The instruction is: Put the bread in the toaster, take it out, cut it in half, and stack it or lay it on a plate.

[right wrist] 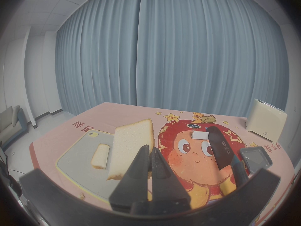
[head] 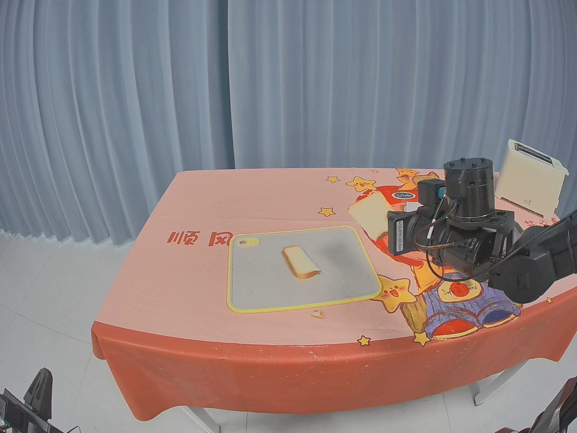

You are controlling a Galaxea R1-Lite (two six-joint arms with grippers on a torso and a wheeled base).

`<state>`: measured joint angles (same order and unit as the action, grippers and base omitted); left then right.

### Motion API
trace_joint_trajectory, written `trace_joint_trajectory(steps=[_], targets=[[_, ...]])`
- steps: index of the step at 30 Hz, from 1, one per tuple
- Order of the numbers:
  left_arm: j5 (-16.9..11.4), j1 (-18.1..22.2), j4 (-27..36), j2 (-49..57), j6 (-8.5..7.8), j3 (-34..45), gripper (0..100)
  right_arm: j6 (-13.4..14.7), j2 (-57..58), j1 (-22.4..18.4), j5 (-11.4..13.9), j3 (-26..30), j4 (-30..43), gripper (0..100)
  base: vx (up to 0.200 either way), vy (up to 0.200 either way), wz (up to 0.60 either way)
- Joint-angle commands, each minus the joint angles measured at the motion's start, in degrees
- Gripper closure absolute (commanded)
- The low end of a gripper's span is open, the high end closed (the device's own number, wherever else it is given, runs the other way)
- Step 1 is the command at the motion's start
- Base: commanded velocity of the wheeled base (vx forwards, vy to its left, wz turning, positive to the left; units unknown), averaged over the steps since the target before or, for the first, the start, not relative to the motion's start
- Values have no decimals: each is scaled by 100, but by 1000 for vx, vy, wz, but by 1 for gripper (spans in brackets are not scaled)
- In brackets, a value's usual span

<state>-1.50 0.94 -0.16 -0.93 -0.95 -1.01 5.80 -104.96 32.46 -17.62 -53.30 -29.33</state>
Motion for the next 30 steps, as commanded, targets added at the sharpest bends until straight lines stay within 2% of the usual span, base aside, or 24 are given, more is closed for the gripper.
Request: trace_joint_trajectory(steps=[1, 16, 19, 26, 30], targets=[[1, 3, -2, 93, -2, 101, 100, 0, 318, 6, 4, 144, 6, 100, 0, 0, 0], [9, 3, -2, 93, -2, 101, 100, -79, 538, -82, -93, 434, 24, 100, 0, 0, 0], [9, 3, -2, 93, -2, 101, 100, -132, 617, -82, -216, 487, 24, 100, 0, 0, 0], [9, 3, -2, 93, -2, 101, 100, -141, 758, -109, -251, 496, 33, 100, 0, 0, 0], [9, 3, -2, 93, -2, 101, 100, -150, 758, -153, -401, 496, 24, 100, 0, -200, 0]])
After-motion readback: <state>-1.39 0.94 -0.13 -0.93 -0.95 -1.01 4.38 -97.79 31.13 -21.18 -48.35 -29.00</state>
